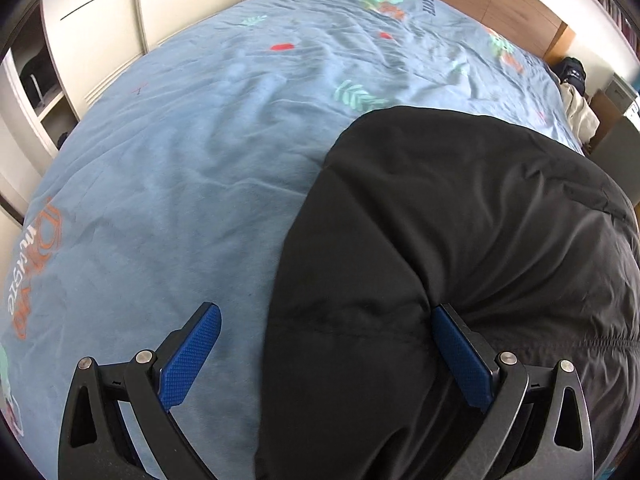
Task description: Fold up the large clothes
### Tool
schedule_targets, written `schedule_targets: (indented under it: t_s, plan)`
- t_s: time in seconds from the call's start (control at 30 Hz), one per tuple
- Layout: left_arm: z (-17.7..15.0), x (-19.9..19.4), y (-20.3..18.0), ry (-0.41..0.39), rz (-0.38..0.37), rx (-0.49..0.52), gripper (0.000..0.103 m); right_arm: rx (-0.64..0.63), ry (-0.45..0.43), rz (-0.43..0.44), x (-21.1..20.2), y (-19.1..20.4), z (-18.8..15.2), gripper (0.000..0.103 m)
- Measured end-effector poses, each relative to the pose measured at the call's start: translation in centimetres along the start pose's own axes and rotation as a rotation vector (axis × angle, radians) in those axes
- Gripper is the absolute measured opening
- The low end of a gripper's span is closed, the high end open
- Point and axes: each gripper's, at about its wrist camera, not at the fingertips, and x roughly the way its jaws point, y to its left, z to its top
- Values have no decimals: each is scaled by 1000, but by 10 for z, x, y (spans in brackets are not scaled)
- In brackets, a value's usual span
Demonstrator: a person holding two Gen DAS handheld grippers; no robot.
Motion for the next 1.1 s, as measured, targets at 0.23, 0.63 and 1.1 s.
schedule_targets:
  t_s: [0.23, 0.63, 1.1]
  plan:
    - [-6, -3, 8, 4, 8, 10, 103, 17, 13, -42, -16, -31, -12, 101]
    - [-12, -25, 46, -15, 15, -13, 103, 118, -5, -11, -43, -80, -32, 101]
    - [-33, 23, 60, 116, -401, -206, 102, 407, 130, 410, 12, -94, -65, 103]
